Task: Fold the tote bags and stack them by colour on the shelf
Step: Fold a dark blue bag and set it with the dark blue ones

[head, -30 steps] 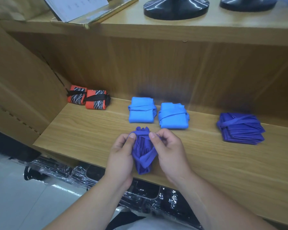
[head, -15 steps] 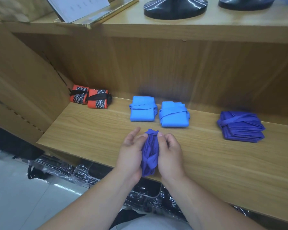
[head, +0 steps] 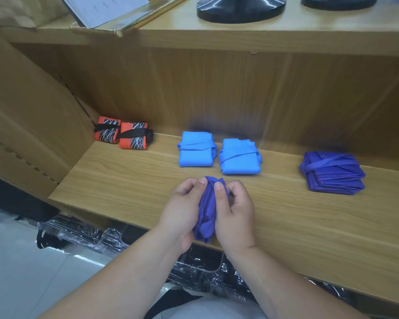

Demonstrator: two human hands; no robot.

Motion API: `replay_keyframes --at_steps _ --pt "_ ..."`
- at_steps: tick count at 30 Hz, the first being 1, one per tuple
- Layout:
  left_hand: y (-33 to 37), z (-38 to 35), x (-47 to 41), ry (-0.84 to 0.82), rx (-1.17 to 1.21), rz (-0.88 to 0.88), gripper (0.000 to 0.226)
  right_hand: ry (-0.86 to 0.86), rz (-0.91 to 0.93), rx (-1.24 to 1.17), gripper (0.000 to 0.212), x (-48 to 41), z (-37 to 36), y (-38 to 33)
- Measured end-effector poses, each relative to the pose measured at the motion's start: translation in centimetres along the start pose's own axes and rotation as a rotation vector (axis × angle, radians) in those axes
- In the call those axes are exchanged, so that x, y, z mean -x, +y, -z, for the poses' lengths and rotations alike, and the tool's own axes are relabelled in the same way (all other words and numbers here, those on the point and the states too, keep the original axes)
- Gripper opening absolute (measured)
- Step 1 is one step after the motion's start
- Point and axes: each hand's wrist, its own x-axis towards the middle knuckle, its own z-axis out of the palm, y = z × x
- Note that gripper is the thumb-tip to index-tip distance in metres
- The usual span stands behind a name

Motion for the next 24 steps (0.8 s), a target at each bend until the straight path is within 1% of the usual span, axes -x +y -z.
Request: replay_keyframes --at_steps 2,4,9,13,15,16,18,19,20,22,24 --pt "-0.5 -0.1 0.1 0.032 0.041 -0.019 0.017 -0.009 -0.010 0.001 0.037 -0.1 0.2 -0.2" --pt "-1.0 -0.2 0.2 0.055 0.080 -0.022 0.019 0.006 -0.021 0.017 0.038 -0.4 0.5 -0.2" --pt "-1.0 -0.5 0.4 0.049 0.279 0.060 0.018 0.018 -0.046 0.043 0.040 -1.1 0.6 -0.3" --pt "-0.8 -0.7 -0.1 0.023 0.331 0.088 0.017 -0.025 -0.106 -0.058 0.038 -2.1 0.8 -0.7" --pt "-0.8 -0.3 -0.4 0.017 0.301 0.065 0.016 -0.085 -0.133 -0.101 0.033 -2.5 1.3 -0.6" --pt "-0.8 -0.1 -0.5 0.011 0.269 0.040 0.017 -0.121 -0.147 -0.119 0.026 -2.5 1.6 -0.7" --pt "-0.8 0.5 -0.7 -0.006 0.183 -0.024 0.019 -0.222 -0.164 -0.140 0.003 -2.2 2.2 -0.6" --pt "-0.9 0.8 -0.7 -0.014 0.133 -0.059 0.019 -0.250 -0.156 -0.115 0.013 -2.0 2.5 -0.5" --pt "-1.0 1.1 -0.8 -0.019 0.078 -0.095 0.019 -0.269 -0.129 -0.068 0.017 -1.7 2.7 -0.4" --pt "-1.3 1.4 -0.9 -0.034 -0.024 -0.163 0.022 -0.267 -0.080 -0.036 0.013 -1.2 2.9 -0.2" --pt "-1.6 1.6 -1.0 -0.058 -0.095 -0.211 0.028 -0.268 -0.102 -0.091 0.014 -0.7 3.1 -0.1"
